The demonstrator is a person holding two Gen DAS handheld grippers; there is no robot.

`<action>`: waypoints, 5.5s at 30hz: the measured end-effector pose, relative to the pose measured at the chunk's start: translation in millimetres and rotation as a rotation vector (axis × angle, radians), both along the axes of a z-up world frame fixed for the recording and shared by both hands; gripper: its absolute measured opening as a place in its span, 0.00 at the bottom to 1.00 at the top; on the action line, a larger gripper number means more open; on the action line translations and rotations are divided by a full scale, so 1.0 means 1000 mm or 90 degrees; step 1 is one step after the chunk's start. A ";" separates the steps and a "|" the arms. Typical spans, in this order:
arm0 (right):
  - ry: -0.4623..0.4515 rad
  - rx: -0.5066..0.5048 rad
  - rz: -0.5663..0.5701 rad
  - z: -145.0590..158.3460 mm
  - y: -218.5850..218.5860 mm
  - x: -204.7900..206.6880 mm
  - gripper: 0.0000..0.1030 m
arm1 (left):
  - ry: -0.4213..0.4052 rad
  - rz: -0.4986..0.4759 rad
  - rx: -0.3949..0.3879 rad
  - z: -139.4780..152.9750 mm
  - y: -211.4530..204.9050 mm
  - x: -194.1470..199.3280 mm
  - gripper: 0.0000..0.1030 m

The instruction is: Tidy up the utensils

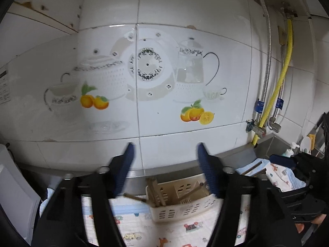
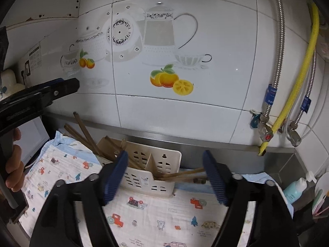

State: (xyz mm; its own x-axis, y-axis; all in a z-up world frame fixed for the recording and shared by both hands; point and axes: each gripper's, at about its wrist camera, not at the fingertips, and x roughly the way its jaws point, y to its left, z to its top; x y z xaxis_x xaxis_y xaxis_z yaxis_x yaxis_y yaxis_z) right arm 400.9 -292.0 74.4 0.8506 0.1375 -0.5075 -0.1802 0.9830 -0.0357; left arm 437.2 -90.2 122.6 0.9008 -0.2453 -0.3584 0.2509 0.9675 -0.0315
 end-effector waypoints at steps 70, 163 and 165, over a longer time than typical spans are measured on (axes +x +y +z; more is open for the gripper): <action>0.008 0.044 -0.036 -0.080 0.040 -0.180 0.92 | 0.139 0.081 -0.012 -0.114 0.096 -0.183 0.95; 0.027 0.071 -0.025 -0.118 0.047 -0.329 0.93 | 0.150 0.088 0.042 -0.152 0.098 -0.336 0.95; 0.029 0.071 -0.023 -0.118 0.047 -0.329 0.93 | 0.153 0.088 0.042 -0.154 0.097 -0.336 0.95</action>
